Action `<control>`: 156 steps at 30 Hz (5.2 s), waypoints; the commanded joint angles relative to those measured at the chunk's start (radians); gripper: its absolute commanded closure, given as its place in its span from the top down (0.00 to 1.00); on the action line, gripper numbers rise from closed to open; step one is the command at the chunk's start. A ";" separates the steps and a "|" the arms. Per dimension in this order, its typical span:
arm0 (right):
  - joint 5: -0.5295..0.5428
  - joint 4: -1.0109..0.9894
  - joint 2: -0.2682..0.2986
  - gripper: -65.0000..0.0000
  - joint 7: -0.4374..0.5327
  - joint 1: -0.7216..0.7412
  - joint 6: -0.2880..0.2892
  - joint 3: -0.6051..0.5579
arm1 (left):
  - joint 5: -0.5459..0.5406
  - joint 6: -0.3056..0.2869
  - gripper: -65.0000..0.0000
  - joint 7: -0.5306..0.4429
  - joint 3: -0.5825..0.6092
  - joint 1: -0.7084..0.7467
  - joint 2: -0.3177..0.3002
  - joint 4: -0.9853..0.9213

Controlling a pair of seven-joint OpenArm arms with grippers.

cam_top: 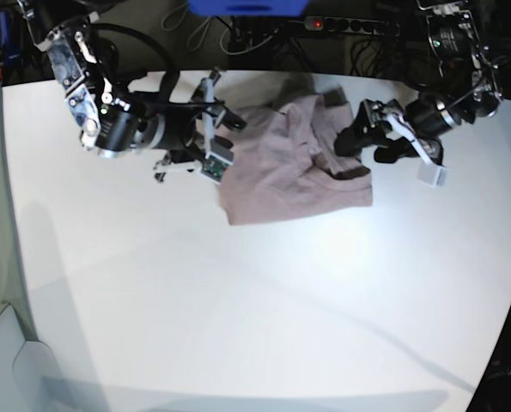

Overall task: Layout the t-shirt on the table in an organized manner, then fold the t-shirt properly
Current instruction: 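Grasp the bundle edge with the left gripper, then fold the grasped edge over the bundle with the left gripper and press it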

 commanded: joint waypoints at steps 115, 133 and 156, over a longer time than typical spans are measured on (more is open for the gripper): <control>0.017 0.069 -0.025 0.36 0.024 -0.367 0.008 0.821 | 1.398 0.197 0.01 -0.591 1.627 -0.751 0.157 -0.517; 0.017 0.069 -0.027 0.36 0.019 -0.370 0.008 0.822 | 1.496 0.041 0.44 -0.562 1.617 -0.771 0.157 -0.508; 0.017 0.069 -0.040 0.36 0.019 -0.369 0.008 0.819 | 1.487 0.028 0.46 -0.571 1.429 -0.849 0.179 -0.428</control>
